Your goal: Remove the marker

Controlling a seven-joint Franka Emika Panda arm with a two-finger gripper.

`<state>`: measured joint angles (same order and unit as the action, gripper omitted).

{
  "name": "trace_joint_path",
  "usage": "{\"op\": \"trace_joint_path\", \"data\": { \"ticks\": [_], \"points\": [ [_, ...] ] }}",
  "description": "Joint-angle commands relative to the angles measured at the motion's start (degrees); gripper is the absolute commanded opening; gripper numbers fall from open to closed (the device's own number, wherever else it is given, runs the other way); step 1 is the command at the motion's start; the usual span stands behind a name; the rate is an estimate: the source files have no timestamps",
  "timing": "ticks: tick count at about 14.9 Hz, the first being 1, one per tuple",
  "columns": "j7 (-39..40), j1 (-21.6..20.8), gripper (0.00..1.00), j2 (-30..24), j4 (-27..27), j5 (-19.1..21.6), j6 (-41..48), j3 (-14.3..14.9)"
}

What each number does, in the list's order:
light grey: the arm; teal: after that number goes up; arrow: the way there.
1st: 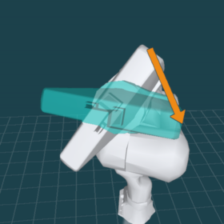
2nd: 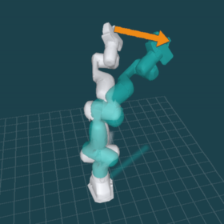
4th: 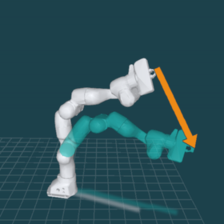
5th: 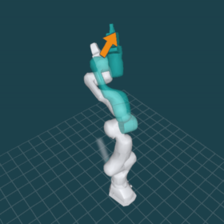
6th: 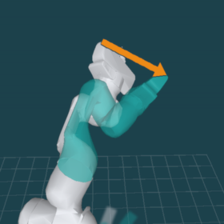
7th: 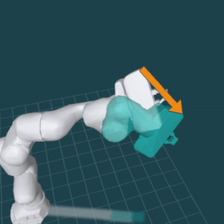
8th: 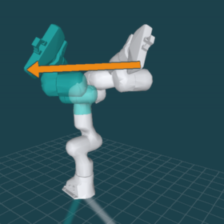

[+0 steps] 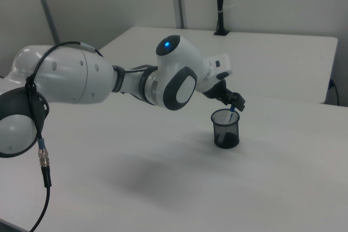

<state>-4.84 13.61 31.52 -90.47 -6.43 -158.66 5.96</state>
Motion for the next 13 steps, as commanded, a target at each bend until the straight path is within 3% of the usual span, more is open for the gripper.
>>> {"op": "trace_joint_path", "data": {
  "ticks": [1, 13],
  "points": [
    [-0.43, -1.48, 0.64, -0.06, -0.77, -0.25, -1.04, 0.54],
    [-0.34, -1.22, 0.43, 1.97, 1.17, -0.43, -3.5, 0.98]
  ]
}}
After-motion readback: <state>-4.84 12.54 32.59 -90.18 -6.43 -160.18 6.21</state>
